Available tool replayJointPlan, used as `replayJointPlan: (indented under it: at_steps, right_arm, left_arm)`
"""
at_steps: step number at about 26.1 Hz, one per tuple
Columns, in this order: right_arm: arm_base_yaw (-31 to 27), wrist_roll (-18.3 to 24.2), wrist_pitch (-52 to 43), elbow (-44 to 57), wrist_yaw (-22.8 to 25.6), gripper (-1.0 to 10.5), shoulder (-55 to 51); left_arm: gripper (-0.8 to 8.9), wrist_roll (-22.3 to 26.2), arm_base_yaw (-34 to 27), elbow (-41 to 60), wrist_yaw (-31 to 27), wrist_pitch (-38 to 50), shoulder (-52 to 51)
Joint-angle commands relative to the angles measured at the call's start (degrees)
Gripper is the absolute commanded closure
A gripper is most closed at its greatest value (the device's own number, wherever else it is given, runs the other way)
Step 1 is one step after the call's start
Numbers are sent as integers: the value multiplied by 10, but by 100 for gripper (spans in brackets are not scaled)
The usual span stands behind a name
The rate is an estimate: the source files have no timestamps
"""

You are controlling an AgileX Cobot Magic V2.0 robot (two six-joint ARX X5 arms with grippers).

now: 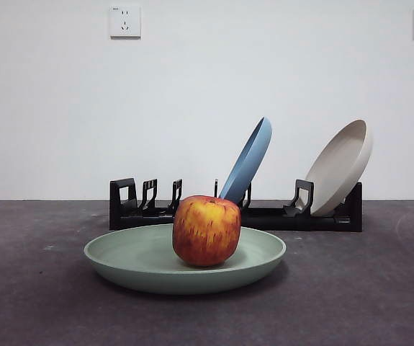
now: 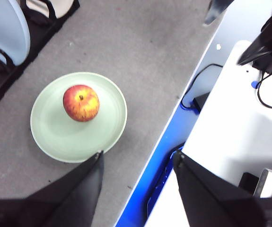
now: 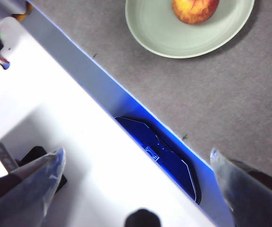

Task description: Take the green plate from the plate rack,put the plate on the table,take the apple from the table,put the apple in the plate

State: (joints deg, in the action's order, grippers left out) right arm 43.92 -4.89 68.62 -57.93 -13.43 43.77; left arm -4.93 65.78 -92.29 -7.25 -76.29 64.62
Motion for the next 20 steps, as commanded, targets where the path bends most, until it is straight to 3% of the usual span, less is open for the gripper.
replayJointPlan:
  at_steps: [1, 2, 4, 20]
  right_arm:
    - [1, 2, -2, 4, -2, 648, -5]
    - [1, 2, -2, 4, -2, 751, -7]
    - [1, 2, -3, 4, -2, 976, -7]
    - [1, 0, -8, 4, 0, 946, -7]
  left_arm:
    - [732, -14, 1, -1, 2, -11, 0]
    - [814, -14, 1, -1, 2, -15, 0]
    - [822, -15, 1, -1, 2, -22, 0]
    - [817, -13, 1, -1, -1, -26, 0]
